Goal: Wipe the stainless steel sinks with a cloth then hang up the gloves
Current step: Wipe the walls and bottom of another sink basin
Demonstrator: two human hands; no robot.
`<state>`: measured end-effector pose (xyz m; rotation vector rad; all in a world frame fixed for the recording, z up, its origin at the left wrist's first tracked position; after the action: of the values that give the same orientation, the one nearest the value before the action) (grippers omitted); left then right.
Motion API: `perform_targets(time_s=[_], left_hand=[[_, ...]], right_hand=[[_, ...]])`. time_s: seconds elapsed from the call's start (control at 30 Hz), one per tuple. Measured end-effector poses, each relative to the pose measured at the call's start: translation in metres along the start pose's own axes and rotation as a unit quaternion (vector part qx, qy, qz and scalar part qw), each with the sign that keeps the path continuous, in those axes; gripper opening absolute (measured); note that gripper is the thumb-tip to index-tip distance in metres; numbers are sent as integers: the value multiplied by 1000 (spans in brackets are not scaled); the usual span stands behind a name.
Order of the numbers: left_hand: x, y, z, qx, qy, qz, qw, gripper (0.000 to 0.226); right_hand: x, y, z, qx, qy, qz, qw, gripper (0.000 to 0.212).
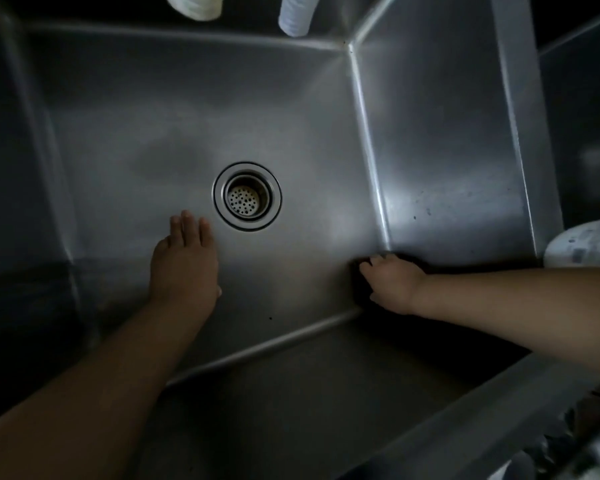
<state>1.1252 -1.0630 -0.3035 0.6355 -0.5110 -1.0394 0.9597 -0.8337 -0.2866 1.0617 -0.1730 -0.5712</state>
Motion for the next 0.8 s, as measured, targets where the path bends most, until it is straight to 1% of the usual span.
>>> perform_targets(time_s=[0.07,0.1,0.13,0.23,0.33,0.4,0.5,0.63,0.73,0.8], left_hand=[[0,-1,0,-9,0,1,1000,106],[0,-2,0,-13,0,2,1000,105],[0,-1,0,-14,1,2,1000,104],[0,-2,0,-18,5,8,1000,101],[0,-5,0,-27,17,14,999,84],[0,-6,0,-30,19,18,999,79],[-1,-7,0,-29,16,17,999,79],[-1,-7,0,-27,6,15,1000,82],[-1,-7,0,-35,6,12,999,90],[-1,-7,-1,-33,2,9,999,102]], right_hand=[[-3,-1,-1,8,7,-7,1000,61],[-3,-2,-2,8,12,-16,1000,65],[-2,-3,-3,4,9,-24,1000,62],[1,-6,0,-32,-40,-43,998,43],[12,-1,-1,-35,-77,-38,996,37],[30,6,-1,-29,-97,-6,995,33],[75,14,8,-36,-170,57,983,28],[153,9,16,-39,-217,139,965,35],[200,3,20,-57,-161,222,960,42],[226,5,17,-63,-87,295,950,41]])
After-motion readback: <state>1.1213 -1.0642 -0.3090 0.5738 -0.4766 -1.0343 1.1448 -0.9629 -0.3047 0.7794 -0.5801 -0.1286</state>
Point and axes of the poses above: each hand's wrist, its own y-axis away from the middle knuckle, its own z-axis out of the back of the hand, x = y × z, the point moved 10 cm from there along -y, towards the middle knuckle, and after that the axes turned 11 degrees about -y, right-handed, at the moved point
